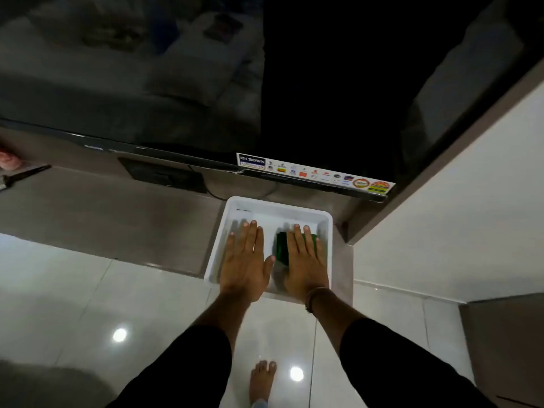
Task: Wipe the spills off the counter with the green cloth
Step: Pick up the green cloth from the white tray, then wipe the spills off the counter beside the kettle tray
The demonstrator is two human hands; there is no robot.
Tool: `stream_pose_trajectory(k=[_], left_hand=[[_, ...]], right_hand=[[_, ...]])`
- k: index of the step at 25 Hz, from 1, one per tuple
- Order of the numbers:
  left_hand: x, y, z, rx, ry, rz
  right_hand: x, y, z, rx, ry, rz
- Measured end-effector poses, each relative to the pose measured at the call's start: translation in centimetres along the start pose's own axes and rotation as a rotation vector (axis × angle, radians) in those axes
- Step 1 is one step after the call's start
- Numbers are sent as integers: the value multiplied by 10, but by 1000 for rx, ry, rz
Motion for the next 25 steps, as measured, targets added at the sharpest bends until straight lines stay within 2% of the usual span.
stream_pose_trajectory(k=[4,10,17,20,23,25], left_hand=[[-11,-6,18,-15,8,-34],[-9,-3,18,-24,-21,14],[28,38,-30,-14,14,-62],[42,106,-70,-136,46,-110],[47,205,-122,-364,51,-127],[36,270,-154,-553,91,-151]], right_hand=[[-27,11,10,-21,-122,-79],[-18,15,10,76,-51,-60],[56,26,-42,141,135,11],[89,77,-120,42,238,16],[103,152,-233,-142,338,13],[100,203,-309,-271,348,18]])
Point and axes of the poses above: each hand's wrist, its own z-axis towards the middle knuckle, its own x-axis out of the back of the hand, y = z × x, the point moved 4 cm from there along z, towards the middle knuckle, and after that the axes turned 6 degrees about x, right-handed, at the moved point
